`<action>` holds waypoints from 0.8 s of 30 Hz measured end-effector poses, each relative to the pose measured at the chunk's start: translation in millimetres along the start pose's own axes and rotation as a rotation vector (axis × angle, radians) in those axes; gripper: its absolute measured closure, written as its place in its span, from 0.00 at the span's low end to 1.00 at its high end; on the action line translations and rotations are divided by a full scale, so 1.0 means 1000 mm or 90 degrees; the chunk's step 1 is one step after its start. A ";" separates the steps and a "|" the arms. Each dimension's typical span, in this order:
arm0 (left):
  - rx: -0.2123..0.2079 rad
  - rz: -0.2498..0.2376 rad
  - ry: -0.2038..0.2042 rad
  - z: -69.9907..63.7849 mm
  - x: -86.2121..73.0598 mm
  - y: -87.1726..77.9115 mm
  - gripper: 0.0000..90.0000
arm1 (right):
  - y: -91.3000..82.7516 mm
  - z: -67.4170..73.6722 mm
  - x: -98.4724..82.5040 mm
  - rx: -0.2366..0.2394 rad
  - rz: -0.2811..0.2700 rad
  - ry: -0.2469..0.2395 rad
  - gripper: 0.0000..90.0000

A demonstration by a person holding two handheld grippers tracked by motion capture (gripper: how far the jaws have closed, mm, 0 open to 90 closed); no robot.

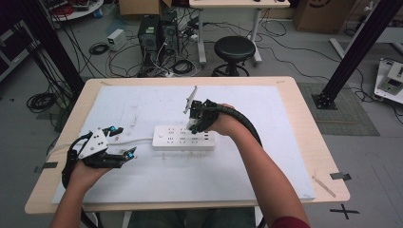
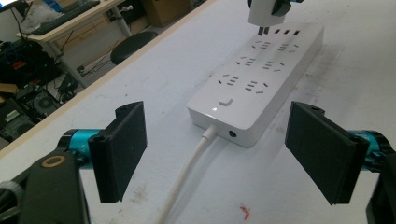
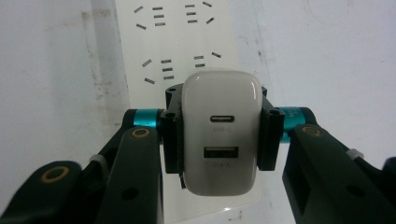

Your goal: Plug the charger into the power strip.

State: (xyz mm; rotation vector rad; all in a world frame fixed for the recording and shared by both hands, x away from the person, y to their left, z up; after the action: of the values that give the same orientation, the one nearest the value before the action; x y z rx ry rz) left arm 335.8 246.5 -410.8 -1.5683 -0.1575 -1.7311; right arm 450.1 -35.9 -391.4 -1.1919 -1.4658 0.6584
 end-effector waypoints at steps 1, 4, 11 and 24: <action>0.000 -0.005 -0.004 0.000 0.000 0.000 0.23 | 0.000 0.000 0.001 0.001 0.008 -0.007 0.70; 0.000 0.000 -0.001 0.000 -0.001 -0.001 0.23 | 0.001 -0.001 0.004 -0.003 0.017 -0.019 0.70; 0.001 0.003 0.000 0.001 -0.002 -0.003 0.23 | 0.000 -0.004 0.007 -0.003 0.029 -0.026 0.70; -0.001 0.006 -0.003 0.001 -0.004 -0.001 0.23 | 0.007 -0.003 0.002 0.027 0.072 -0.051 0.70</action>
State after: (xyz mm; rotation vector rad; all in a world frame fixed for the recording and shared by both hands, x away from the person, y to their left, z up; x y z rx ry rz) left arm 335.7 249.1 -413.6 -1.5718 -0.1511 -1.7201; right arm 455.0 -32.3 -395.8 -1.2340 -1.4522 0.8187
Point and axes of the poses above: each handheld gripper's, and its own axes: y roughly forward along the jaws, x roughly out of its top, z roughly to its left, the point moved 5 cm from there along y, roughly forward along the jaws, and after that the axes turned 6 degrees about -x, right-handed, at the moved point
